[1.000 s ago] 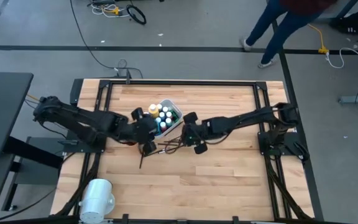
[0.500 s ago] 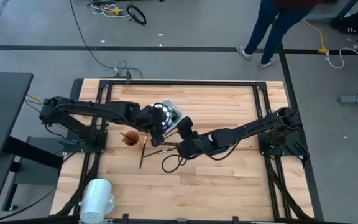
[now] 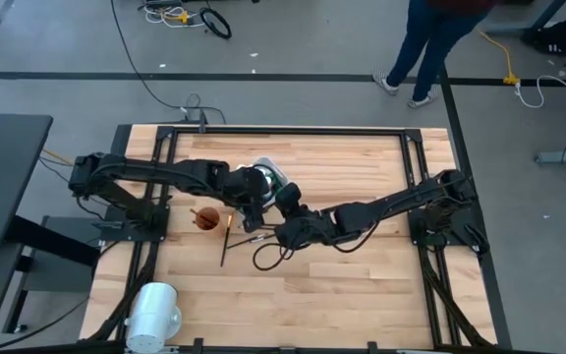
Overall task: Pick & Place Paint Supplies
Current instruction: Put the top right black gold paintbrush into the orange cup
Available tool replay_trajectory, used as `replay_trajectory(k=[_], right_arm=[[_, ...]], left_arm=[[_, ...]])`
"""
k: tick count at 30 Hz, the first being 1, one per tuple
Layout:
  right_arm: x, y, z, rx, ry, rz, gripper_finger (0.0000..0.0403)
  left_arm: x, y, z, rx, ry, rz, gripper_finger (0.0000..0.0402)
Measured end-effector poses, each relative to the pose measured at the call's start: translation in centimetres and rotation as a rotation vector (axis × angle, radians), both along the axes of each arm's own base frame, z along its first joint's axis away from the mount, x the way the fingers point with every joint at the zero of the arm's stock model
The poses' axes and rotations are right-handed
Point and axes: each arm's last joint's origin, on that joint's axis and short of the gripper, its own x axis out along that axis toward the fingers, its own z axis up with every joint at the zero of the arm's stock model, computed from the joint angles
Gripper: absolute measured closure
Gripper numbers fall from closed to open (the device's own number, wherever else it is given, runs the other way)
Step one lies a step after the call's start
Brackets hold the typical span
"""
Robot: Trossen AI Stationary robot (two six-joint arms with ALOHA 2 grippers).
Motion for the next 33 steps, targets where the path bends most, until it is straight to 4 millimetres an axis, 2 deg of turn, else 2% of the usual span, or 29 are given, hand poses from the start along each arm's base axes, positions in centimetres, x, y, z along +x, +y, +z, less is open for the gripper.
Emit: replay_trajectory(k=[3,6,12,13,17,22,26,31,33], right_arm=[[0.1,0.0,0.2,0.005,-0.021,0.002,0.0390],[0.3,0.0,0.3,0.001,-0.041,-0.002,0.0390],[0.4,-0.1,0.4,0.031,-0.054,0.015,0.0390],[0.4,-0.1,0.4,0.039,-0.052,0.025,0.0390],[0.5,0.1,0.5,0.069,-0.092,0.007,0.0390],[0.0,0.8,0.6,0.045,-0.174,-0.126,0.0390],[-0.5,0.8,0.5,0.102,-0.186,-0.176,0.0390],[-1.8,-0.6,1.2,0.305,-0.202,-0.247,0.0389],[-2.4,-0.9,1.5,0.357,-0.210,-0.265,0.0389]], left_arm=[[0.0,0.1,0.0,0.023,0.000,-0.026,0.0226],[0.0,0.1,0.0,0.042,0.003,-0.050,0.0253],[0.0,0.1,0.0,0.061,0.007,-0.077,0.0374],[0.0,0.1,0.0,0.062,0.007,-0.076,0.0384],[-0.1,0.0,0.0,0.095,0.020,-0.059,0.0383],[-1.1,-0.3,0.3,0.176,0.067,-0.026,0.0388],[-2.7,-0.9,2.2,0.231,0.004,-0.012,0.0388],[-5.8,-2.0,5.5,0.330,-0.133,0.054,0.0388],[-7.1,-3.0,6.1,0.379,-0.190,0.062,0.0388]])
